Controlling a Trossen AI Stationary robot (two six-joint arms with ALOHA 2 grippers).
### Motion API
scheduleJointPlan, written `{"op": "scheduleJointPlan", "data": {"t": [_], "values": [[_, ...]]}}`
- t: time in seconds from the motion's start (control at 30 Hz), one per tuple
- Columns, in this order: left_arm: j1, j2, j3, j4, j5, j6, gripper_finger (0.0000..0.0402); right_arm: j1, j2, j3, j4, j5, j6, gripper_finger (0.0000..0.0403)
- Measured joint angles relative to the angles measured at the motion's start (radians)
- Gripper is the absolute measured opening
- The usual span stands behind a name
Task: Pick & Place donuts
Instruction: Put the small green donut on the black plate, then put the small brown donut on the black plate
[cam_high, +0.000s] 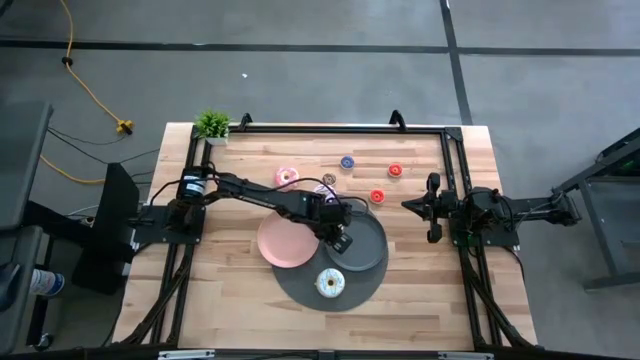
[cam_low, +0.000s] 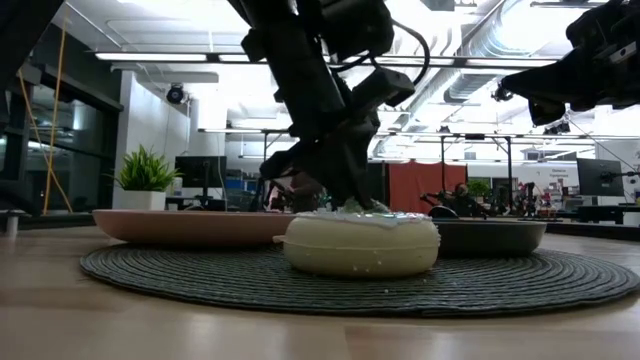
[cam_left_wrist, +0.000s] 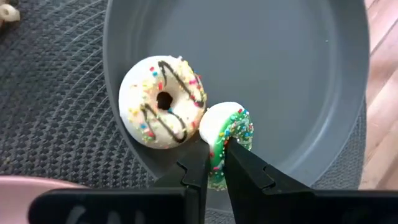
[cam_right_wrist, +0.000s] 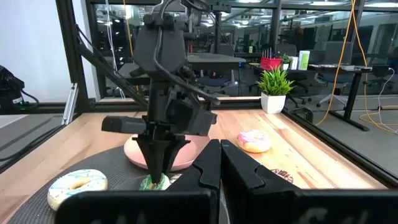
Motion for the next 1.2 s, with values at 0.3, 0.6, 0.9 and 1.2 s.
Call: {"op": "scheduleJointPlan", "data": {"t": [0.3,0.6,0.9,1.2], "values": [[0.0,0.0,0.0,0.0,-0.008,0.008,0.0112,0.0,0.0,0.0,-0.001,0.0,0.0,0.0],[0.0,0.0,0.0,-0.003,0.021,0.008,0.0132,0.0,0.0,0.0,-0.001,0.0,0.0,0.0],[0.0,0.0,0.03,-0.074,-0.003,0.03,0.0132,0.0,0.0,0.0,-0.001,0.0,0.0,0.0],[0.0,0.0,0.214,-0.242,-0.105,0.15,0.0132,0.0,0.0,0.0,-0.001,0.0,0.0,0.0]]}}
